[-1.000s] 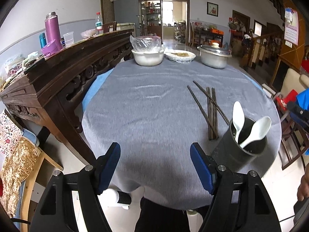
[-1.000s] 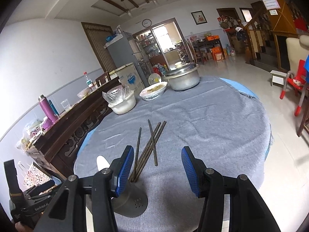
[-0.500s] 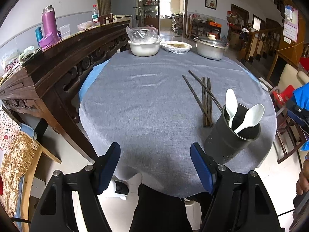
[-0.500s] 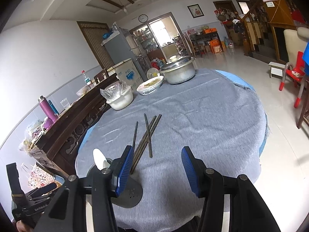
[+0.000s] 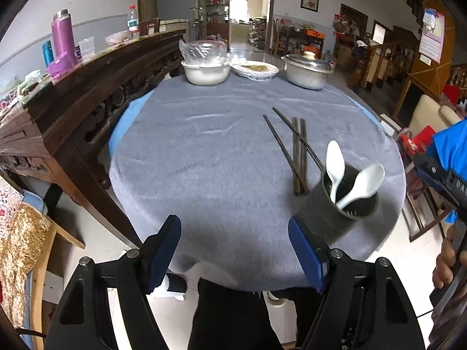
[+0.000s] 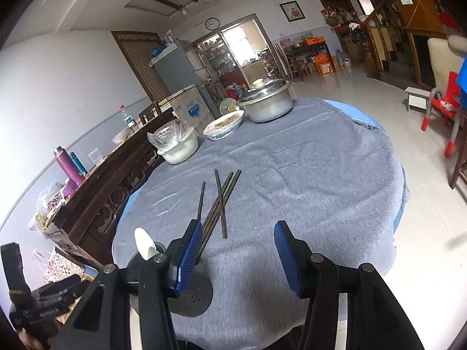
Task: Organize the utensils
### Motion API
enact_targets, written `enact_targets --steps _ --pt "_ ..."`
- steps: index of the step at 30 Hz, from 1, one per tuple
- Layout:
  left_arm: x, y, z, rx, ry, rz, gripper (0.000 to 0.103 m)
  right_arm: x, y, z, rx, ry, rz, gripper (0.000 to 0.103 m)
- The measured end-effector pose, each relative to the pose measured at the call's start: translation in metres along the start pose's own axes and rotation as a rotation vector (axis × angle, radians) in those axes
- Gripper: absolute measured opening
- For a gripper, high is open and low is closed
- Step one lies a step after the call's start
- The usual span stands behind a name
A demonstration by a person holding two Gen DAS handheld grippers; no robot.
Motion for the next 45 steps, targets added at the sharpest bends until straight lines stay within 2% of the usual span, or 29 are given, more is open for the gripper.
enact_targets --steps 8,12,20,27,32,36,39,45 --pt "-0.038 0.016 -0.006 -0.063 -0.004 -0.121 0.077 -0.008 -0.026 0.001 -0.045 0.012 0.033 0.055" --pt "-0.056 0.010 -0.007 -0.082 -0.013 -0.159 0.077 -0.019 -0.036 -0.004 -0.048 0.013 0.012 0.055" --pt "-0.094 -0.018 -0.011 -0.134 -0.060 -0.136 0.077 -0.040 -0.045 -0.019 -0.058 0.019 -0.062 0.055" --pt "-0.119 -0.027 -0.025 -0.146 -0.130 -0.135 0.077 -0.054 -0.051 -0.041 -0.040 0.010 -0.106 0.055" --pt "-0.122 -0.019 -0.030 -0.152 -0.156 -0.144 0.077 -0.063 -0.044 -0.047 -0.044 0.000 -0.123 0.055" --pt "-0.121 -0.007 -0.032 -0.152 -0.172 -0.156 0.077 -0.067 -0.026 -0.044 -0.084 0.009 -0.135 0.055" --pt "-0.120 0.005 -0.030 -0.152 -0.178 -0.161 0.077 -0.071 -0.018 -0.035 -0.115 0.015 -0.105 0.055" --pt "-0.122 0.025 -0.020 -0.126 -0.174 -0.149 0.077 -0.076 -0.004 -0.013 -0.105 0.016 -0.049 0.055"
Point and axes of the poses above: each gripper's, at about its wrist camera, not at the fingertips, and z roughly the way its jaws point, y to its left, x to its underside, the point moved 9 cm from there along z, roughly the way its jaws point, and after that the axes turned 6 degrees about y, right-handed, at the moved point
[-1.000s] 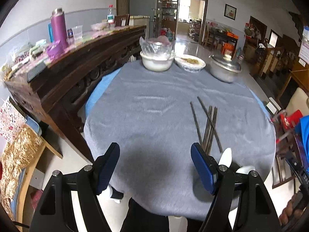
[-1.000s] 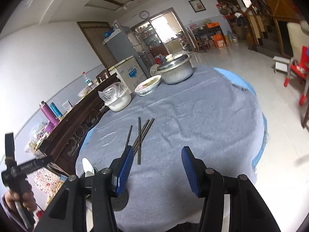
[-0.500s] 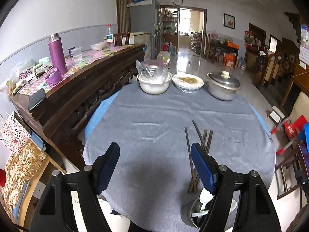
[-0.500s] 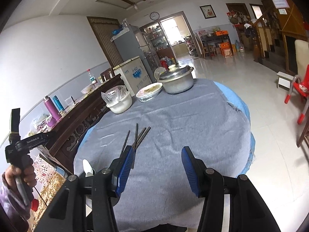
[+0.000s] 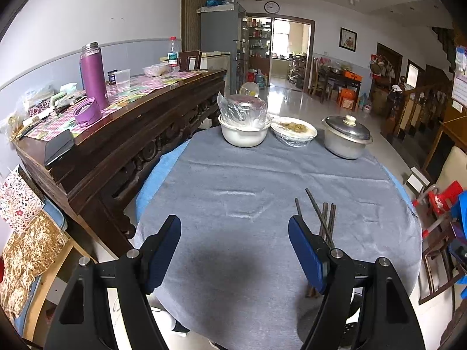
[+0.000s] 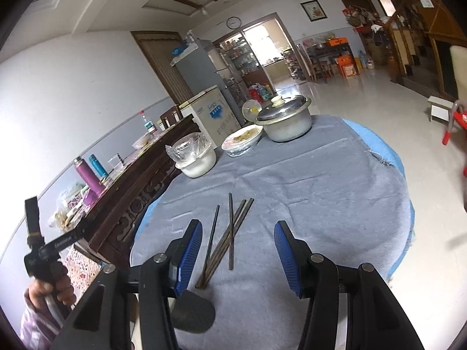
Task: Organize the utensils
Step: 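Grasp the chopsticks on the cloth with the right tool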
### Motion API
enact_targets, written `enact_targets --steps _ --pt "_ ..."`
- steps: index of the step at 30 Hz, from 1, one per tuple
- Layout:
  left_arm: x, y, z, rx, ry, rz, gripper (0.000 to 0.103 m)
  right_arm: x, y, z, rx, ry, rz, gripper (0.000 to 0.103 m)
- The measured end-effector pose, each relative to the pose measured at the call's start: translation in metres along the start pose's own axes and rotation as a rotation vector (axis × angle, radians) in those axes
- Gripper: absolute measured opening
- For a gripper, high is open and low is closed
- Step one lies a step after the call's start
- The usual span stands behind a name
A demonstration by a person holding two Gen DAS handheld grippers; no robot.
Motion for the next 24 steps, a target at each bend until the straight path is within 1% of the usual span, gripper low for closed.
enact_targets --steps 4,7,9,11,13,16,17,20,22,24 --pt "-0.002 0.008 0.007 0.011 -0.004 0.028 0.077 -0.002 0.011 0.007 0.018 -0.006 0.021 0.055" --pt "-0.003 0.013 0.012 0.018 -0.021 0.070 0.077 -0.001 0.021 0.007 0.052 -0.013 0.031 0.055" --pt "-0.001 0.013 0.014 0.041 -0.032 0.113 0.077 0.000 0.025 0.008 0.070 -0.012 0.049 0.055" --pt "0.002 0.015 0.016 0.057 -0.022 0.141 0.077 0.003 0.027 0.010 0.084 -0.001 0.082 0.055" --pt "0.009 0.014 0.021 0.099 0.017 0.182 0.077 0.008 0.028 0.016 0.086 0.034 0.094 0.055" --pt "0.015 0.016 0.027 0.126 0.049 0.234 0.077 0.014 0.027 0.030 0.123 0.094 0.104 0.055" --pt "0.017 0.016 0.029 0.139 0.062 0.239 0.077 0.016 0.025 0.038 0.126 0.127 0.108 0.055" --pt "0.019 0.018 0.032 0.207 0.107 0.220 0.077 0.014 0.021 0.056 0.121 0.184 0.126 0.055" --pt "0.019 0.018 0.034 0.229 0.122 0.215 0.077 0.008 0.021 0.072 0.098 0.224 0.130 0.055" --pt "0.017 0.016 0.037 0.242 0.131 0.218 0.077 -0.004 0.022 0.095 0.083 0.263 0.105 0.055"
Point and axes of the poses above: each gripper's, at about its wrist camera, not at the fingertips, and z roughly the way its jaws point, y to its left, x to its underside, the point moved 9 cm from there along z, roughly the way its jaws point, and after that the axes turned 6 degrees about y, right-handed, at the moved point
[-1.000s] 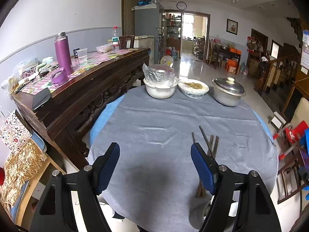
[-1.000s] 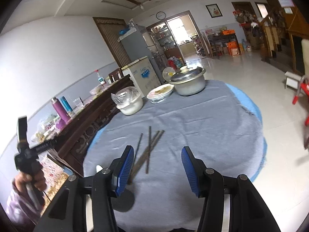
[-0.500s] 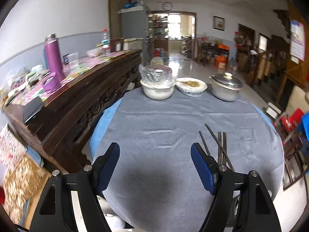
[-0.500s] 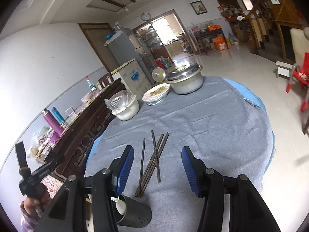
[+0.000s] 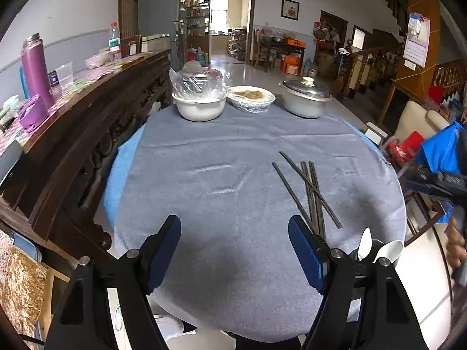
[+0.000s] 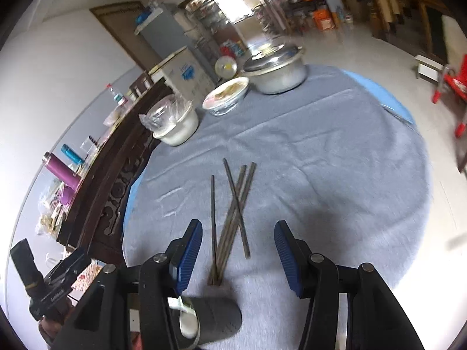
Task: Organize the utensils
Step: 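Grasp the chopsticks on the cloth with the right tool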
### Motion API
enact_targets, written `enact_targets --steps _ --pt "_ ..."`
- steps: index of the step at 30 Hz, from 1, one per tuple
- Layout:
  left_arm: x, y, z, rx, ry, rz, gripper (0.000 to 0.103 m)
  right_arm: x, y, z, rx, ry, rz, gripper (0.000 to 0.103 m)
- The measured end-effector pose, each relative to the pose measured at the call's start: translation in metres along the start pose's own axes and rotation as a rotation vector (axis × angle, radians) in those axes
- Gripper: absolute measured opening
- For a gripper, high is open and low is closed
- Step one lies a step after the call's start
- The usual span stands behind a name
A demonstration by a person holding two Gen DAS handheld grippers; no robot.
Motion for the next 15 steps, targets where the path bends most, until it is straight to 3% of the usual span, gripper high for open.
enact_targets --steps 4,8,12,15 --pt "-0.012 -0.003 0.016 0.058 0.027 -0.038 0.077 -0.029 0.013 0.043 -0.017 0.095 -0.063 0.055" --pt "-0.030 -0.011 0.055 0.108 0.109 -0.092 0.077 -0.062 0.026 0.100 -0.062 0.210 -0.093 0.055" --pt "-0.043 -0.022 0.102 0.100 0.214 -0.149 0.077 -0.087 0.036 0.157 -0.027 0.319 -0.138 0.054" --pt "-0.046 -0.026 0.127 0.065 0.270 -0.161 0.077 -0.100 0.040 0.198 -0.009 0.373 -0.155 0.047"
Point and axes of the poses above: each gripper's, at about its wrist camera, not at the fingertips, and z roughly the way its jaws point, y to its left, x to its underside, the point moved 9 cm from there along z, roughly the way its jaws point, and after that the axes turned 6 degrees about y, right-handed, at the moved point
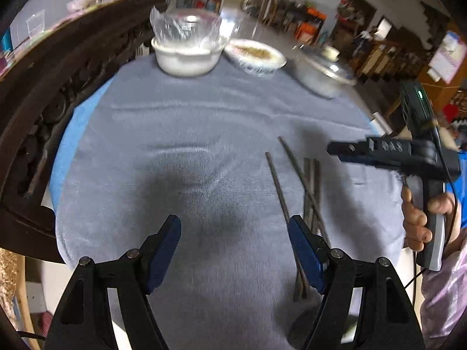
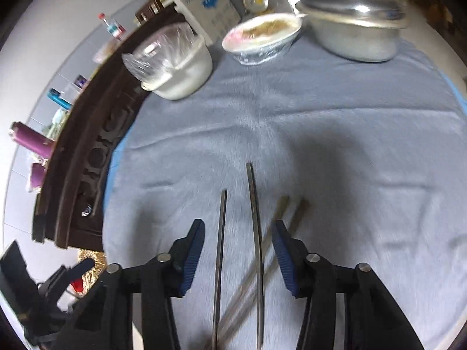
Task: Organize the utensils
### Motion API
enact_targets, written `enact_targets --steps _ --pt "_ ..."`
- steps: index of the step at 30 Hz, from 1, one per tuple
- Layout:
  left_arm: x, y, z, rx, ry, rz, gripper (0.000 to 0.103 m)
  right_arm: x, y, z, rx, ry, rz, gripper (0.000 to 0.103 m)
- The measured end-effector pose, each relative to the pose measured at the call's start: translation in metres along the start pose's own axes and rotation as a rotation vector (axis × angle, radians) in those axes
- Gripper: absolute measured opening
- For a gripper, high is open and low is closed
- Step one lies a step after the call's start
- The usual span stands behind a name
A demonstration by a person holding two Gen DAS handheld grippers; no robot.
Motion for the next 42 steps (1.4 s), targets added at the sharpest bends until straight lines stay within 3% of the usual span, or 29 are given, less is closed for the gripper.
enact_targets --steps 2,8,11,16,19,25,36,39,42 --pt "-0.005 -0.002 0.012 -0.010 0.024 -0.005 0.077 -0.014 -0.001 0.024 0.016 0.045 -0.004 0.037" --pt "-0.013 0.000 0.033 -0.034 0.057 -0.009 0.077 -0.036 -0.006 0.065 0.042 0.099 0.000 0.030" --pt "-0.018 -0.002 0.039 -0.026 0.062 -0.010 0.069 -0.040 -0.008 0.078 0.106 0.116 -0.012 0.027" --pt "-0.026 -0.011 0.046 0.001 0.064 -0.008 0.062 -0.044 -0.011 0.088 0.181 0.092 -0.042 0.008" --pt "-0.029 -0.018 0.049 0.017 0.069 -0.006 0.056 -0.042 -0.012 0.085 0.171 0.065 -0.048 0.007" --pt "-0.038 -0.032 0.065 0.055 0.089 -0.003 0.056 -0.035 -0.021 0.051 0.095 -0.031 -0.008 0.007" --pt "-0.064 -0.060 0.118 0.032 0.184 -0.027 0.055 0.003 -0.041 -0.008 0.032 -0.139 0.040 0.007" --pt "-0.065 -0.061 0.135 0.026 0.237 -0.045 0.037 0.017 -0.045 -0.017 0.021 -0.147 0.046 0.007" --pt "-0.063 -0.061 0.145 0.031 0.272 -0.063 0.029 0.026 -0.049 -0.022 0.010 -0.153 0.058 0.007"
Point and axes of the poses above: each gripper's, at about its wrist camera, not at the fingertips, and z roughly the way its jaws point, y to its left, x to its underside, the point moved 9 cm from there along z, roughly the way its jaws point, and after that the axes turned 6 degrees about y, right-handed, at the moved point
